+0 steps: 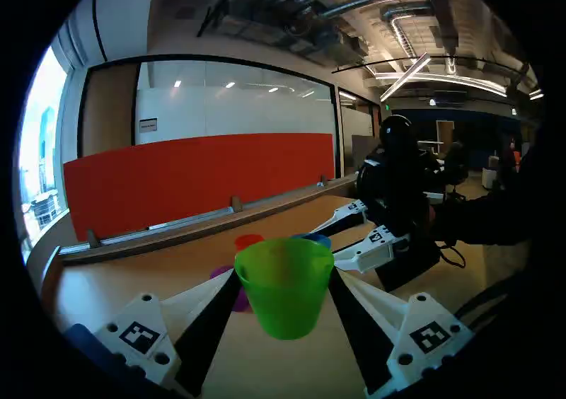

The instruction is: Pour water

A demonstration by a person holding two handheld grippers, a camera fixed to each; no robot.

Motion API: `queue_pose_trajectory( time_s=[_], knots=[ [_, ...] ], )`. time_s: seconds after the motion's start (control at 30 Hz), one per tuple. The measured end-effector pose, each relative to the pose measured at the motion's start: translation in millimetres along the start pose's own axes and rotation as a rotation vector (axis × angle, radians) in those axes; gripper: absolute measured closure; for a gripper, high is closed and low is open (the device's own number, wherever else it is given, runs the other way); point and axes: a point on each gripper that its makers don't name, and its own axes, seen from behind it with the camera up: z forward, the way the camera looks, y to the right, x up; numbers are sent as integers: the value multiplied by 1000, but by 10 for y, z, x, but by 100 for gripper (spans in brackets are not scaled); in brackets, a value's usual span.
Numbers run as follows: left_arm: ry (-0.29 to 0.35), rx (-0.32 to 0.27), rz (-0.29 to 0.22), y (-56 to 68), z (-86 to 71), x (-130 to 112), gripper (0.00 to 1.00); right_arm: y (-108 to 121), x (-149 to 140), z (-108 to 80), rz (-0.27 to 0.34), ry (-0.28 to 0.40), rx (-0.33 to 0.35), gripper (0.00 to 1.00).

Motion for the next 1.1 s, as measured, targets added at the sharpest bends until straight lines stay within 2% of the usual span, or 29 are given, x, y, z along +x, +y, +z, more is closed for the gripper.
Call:
queue_pose_trajectory(
  time_s=[0.3,0.67,0.87,1.1],
  knots=[
    [-2,-9,-1,29,42,-5,13,-138,350,-112,-1,127,-8,8],
    [-10,-25,-11,54,52,-47,13,-256,654,-271,1,243,-25,9],
    [-13,-35,-9,75,55,-40,13,-310,745,-335,-11,258,-27,9],
    [-20,-57,-4,146,62,-59,13,-400,810,-391,-70,248,-15,9]
  ],
)
